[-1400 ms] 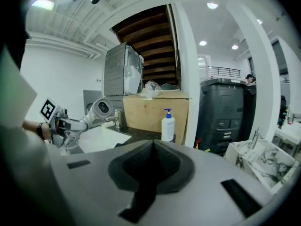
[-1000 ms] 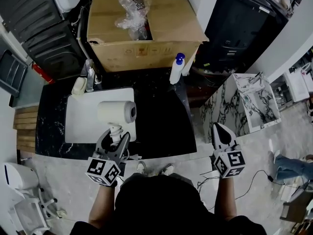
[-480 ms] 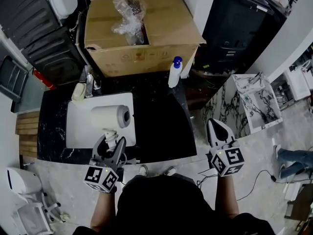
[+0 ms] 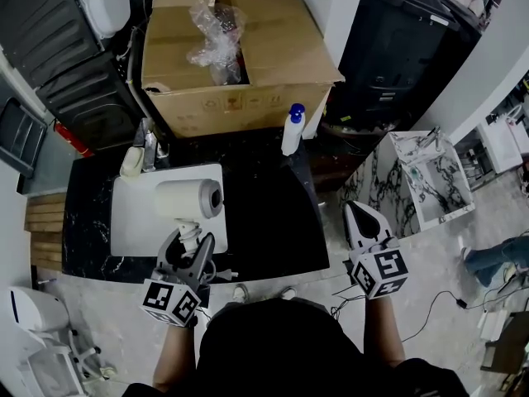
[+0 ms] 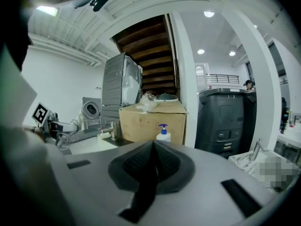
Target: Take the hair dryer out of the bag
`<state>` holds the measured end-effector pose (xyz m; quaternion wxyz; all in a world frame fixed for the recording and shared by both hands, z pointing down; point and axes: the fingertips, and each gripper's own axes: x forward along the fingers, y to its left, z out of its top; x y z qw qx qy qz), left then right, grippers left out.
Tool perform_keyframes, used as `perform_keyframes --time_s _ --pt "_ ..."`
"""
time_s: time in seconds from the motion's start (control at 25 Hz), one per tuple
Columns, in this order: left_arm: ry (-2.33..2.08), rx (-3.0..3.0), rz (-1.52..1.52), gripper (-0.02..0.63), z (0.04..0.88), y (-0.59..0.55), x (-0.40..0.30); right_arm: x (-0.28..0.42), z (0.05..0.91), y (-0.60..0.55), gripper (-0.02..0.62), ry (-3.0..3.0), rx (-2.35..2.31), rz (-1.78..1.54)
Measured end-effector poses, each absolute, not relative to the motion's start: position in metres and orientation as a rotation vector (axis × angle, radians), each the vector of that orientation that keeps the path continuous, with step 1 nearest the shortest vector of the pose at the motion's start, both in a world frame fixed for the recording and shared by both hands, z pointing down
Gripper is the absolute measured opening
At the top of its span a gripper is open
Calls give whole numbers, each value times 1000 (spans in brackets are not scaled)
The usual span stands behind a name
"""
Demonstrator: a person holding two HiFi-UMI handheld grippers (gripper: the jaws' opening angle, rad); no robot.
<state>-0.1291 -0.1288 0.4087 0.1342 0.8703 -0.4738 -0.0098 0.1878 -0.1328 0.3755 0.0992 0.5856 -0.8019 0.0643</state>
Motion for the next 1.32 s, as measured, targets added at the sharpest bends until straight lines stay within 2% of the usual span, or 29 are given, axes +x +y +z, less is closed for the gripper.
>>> perform_keyframes --time_s 0.28,1.32 --pt "-1366 2531 -26 242 405 -130 -126 202 373 -136 12 -2363 1765 212" --pt "-1292 2569 -50 242 399 -138 -118 174 371 -131 12 -2369 1730 174"
